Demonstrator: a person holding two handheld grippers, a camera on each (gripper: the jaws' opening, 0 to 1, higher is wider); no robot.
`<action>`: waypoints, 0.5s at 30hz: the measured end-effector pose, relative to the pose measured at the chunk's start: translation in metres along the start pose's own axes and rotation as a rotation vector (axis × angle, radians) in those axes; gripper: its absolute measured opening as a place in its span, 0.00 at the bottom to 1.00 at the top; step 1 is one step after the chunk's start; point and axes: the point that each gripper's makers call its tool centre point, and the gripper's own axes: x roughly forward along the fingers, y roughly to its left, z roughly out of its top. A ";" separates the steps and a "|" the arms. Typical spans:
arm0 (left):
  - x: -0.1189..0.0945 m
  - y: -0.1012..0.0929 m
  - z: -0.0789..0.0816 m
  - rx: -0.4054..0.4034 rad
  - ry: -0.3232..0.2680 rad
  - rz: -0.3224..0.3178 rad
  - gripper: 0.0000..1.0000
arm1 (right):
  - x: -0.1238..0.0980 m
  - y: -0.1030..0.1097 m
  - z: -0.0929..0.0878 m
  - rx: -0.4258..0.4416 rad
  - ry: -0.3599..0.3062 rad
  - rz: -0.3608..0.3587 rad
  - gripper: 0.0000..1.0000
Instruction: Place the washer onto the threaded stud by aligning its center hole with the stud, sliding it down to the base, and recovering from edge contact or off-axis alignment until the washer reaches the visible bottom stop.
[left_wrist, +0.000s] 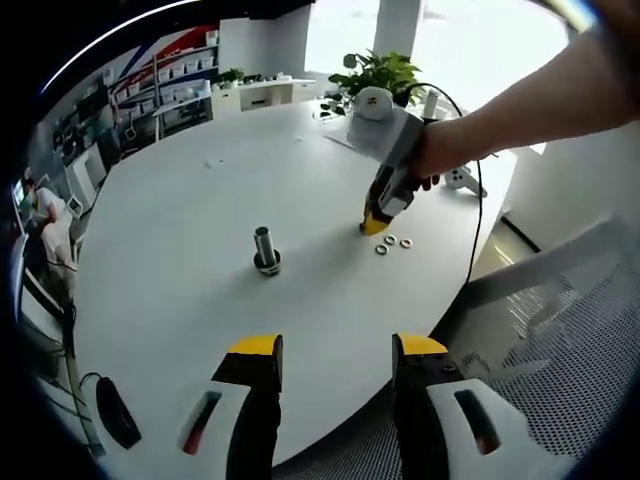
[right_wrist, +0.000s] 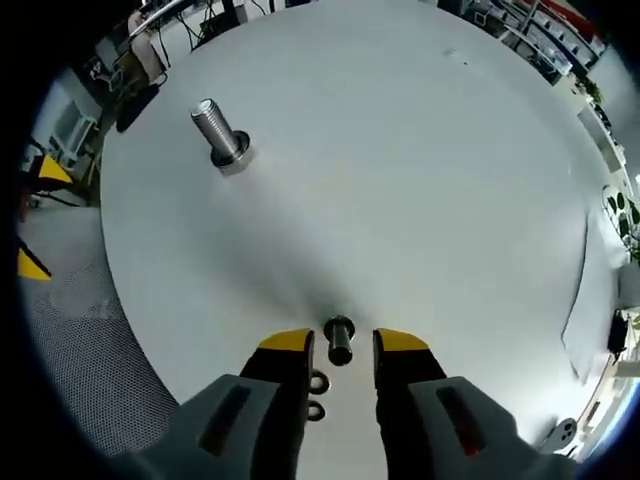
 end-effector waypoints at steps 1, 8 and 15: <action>0.000 0.000 0.000 0.000 -0.001 0.001 0.42 | -0.001 0.001 -0.002 0.009 -0.001 0.001 0.27; -0.001 0.002 0.000 0.000 -0.001 0.008 0.42 | -0.009 0.007 -0.019 0.019 -0.013 -0.001 0.28; -0.001 -0.001 0.001 0.004 -0.004 -0.001 0.42 | -0.021 0.018 -0.038 0.035 -0.025 0.007 0.29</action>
